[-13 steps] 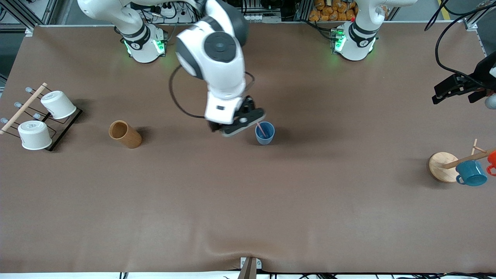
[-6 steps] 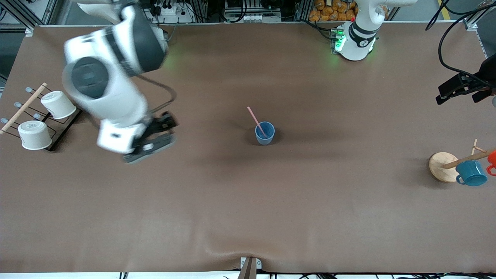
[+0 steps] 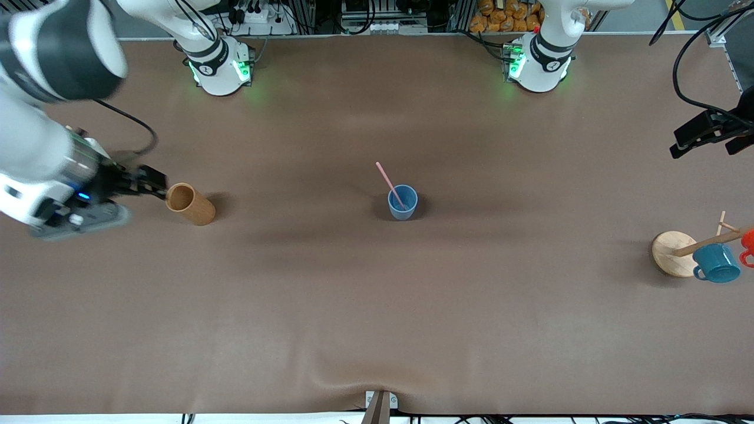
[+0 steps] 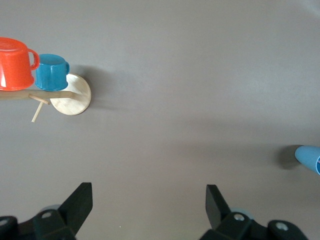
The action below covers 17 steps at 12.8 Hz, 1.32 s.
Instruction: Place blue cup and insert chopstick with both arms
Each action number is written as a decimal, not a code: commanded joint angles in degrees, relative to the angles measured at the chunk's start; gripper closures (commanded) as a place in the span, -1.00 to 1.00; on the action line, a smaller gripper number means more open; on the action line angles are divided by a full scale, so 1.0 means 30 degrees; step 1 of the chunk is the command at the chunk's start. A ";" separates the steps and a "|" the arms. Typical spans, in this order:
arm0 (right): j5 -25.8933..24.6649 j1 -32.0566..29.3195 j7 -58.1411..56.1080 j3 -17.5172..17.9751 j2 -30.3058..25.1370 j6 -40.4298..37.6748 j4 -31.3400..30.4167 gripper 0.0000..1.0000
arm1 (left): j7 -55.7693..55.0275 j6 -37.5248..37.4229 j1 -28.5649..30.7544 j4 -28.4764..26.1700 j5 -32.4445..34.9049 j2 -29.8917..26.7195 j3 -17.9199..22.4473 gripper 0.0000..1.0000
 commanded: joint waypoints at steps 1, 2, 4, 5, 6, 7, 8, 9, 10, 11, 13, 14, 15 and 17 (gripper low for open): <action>0.0057 -0.1648 0.0009 -0.0118 -0.3344 -0.0068 -0.2903 -1.00 | -0.0120 -0.0032 0.0176 0.0073 -0.0035 -0.0223 -0.0087 -1.00; 0.0057 -0.2413 0.0009 -0.0060 -0.3494 -0.0275 -0.2758 -1.00 | -0.0091 -0.0032 0.0176 0.0102 -0.0007 -0.0165 -0.0087 -1.00; 0.0057 -0.3412 0.0009 -0.0001 -0.3816 -0.0713 -0.2495 -1.00 | -0.0003 -0.0032 0.0176 0.0102 -0.0006 -0.0165 -0.0087 -1.00; 0.0057 -0.3736 -0.0020 -0.0001 -0.3846 -0.1209 -0.2290 -1.00 | -0.0003 -0.0032 0.0176 0.0102 -0.0006 -0.0136 -0.0087 -1.00; 0.0057 -0.4029 0.0008 0.0057 -0.3934 -0.1794 -0.2085 -1.00 | 0.0026 -0.0032 0.0176 0.0102 -0.0006 -0.0106 -0.0087 -1.00; 0.0144 -0.4409 -0.0078 0.0319 -0.4022 -0.2235 -0.1938 -1.00 | 0.0055 -0.0032 0.0176 0.0073 -0.0006 -0.0135 -0.0087 -1.00; 0.0377 -0.5022 -0.0137 0.0902 -0.4051 -0.2472 -0.1937 -1.00 | 0.0084 -0.0061 0.0176 0.0044 -0.0006 -0.0135 -0.0087 -1.00; 0.0408 -0.5318 -0.0138 0.1343 -0.4052 -0.2532 -0.1879 -1.00 | 0.0085 -0.0061 0.0205 0.0015 -0.0006 -0.0164 -0.0087 -1.00; 0.0380 -0.5292 -0.0080 0.1492 -0.4052 -0.2591 -0.1675 -1.00 | 0.0085 -0.0061 0.0205 0.0072 -0.0006 -0.0194 -0.0087 -1.00; 0.0408 -0.5176 0.0095 0.1523 -0.4052 -0.2649 -0.1615 -1.00 | 0.0085 -0.0061 0.0205 0.0044 -0.0006 -0.0223 -0.0087 -1.00; 0.0409 -0.5116 0.0359 0.1756 -0.4052 -0.3028 -0.1497 -1.00 | 0.0085 -0.0178 0.0234 0.0014 -0.0006 -0.0253 -0.0087 -1.00; 0.0409 -0.5087 0.0447 0.1699 -0.4052 -0.3147 -0.1497 -1.00 | 0.0027 -0.0178 0.0234 0.0043 -0.0006 -0.0195 -0.0087 -1.00; 0.0409 -0.5028 0.0448 0.1641 -0.4052 -0.3148 -0.1497 -1.00 | -0.0003 -0.0178 0.0205 0.0015 -0.0006 -0.0194 -0.0087 -1.00; 0.0438 -0.4969 0.0535 0.1640 -0.4081 -0.3148 -0.1410 -1.00 | 0.0173 -0.0207 0.0234 0.0044 -0.0006 -0.0223 -0.0087 -1.00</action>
